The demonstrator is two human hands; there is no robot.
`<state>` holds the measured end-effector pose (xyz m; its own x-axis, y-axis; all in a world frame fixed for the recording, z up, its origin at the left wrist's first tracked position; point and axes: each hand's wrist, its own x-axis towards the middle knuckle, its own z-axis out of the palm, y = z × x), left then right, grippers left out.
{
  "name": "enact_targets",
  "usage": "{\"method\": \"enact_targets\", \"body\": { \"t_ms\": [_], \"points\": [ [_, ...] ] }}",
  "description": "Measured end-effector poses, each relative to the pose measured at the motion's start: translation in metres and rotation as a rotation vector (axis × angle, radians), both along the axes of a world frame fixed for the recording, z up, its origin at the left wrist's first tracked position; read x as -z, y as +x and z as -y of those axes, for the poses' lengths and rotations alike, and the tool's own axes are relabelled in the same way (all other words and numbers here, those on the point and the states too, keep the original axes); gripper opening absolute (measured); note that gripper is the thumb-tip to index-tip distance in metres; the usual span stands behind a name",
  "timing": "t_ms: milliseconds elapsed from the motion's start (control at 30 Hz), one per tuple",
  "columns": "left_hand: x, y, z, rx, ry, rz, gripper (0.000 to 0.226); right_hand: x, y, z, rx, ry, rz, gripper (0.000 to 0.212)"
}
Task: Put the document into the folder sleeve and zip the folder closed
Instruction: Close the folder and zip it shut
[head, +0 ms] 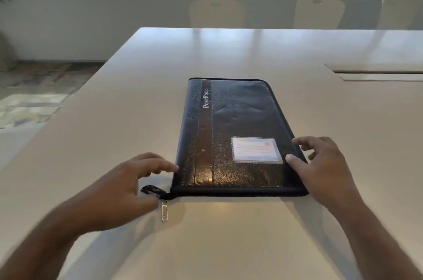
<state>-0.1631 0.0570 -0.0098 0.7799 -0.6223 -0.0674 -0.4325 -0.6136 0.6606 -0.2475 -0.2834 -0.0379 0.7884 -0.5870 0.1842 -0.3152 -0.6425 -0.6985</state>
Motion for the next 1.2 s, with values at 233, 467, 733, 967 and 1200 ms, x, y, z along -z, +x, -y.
{"method": "enact_targets", "body": {
  "t_ms": [233, 467, 733, 967, 1200],
  "points": [
    [0.013, -0.011, -0.002, -0.133, -0.038, 0.078, 0.037, -0.011, 0.005, -0.076, -0.228, -0.104, 0.288, 0.012],
    [0.022, -0.016, -0.005, -0.270, -0.172, -0.075, 0.015, -0.001, 0.008, -0.140, -0.521, -0.107, 0.117, 0.035],
    [0.022, -0.018, -0.010, -0.253, -0.326, -0.315, 0.029, 0.001, 0.006, -0.166, -0.660, -0.254, 0.003, 0.046],
    [0.021, -0.017, -0.012, -0.192, -0.273, -0.344, 0.035, 0.003, 0.006, -0.176, -0.692, -0.313, -0.028, 0.024],
    [0.020, -0.017, -0.012, -0.228, -0.168, -0.220, 0.034, 0.001, 0.003, -0.173, -0.614, -0.288, -0.077, 0.024]
  ]
}}
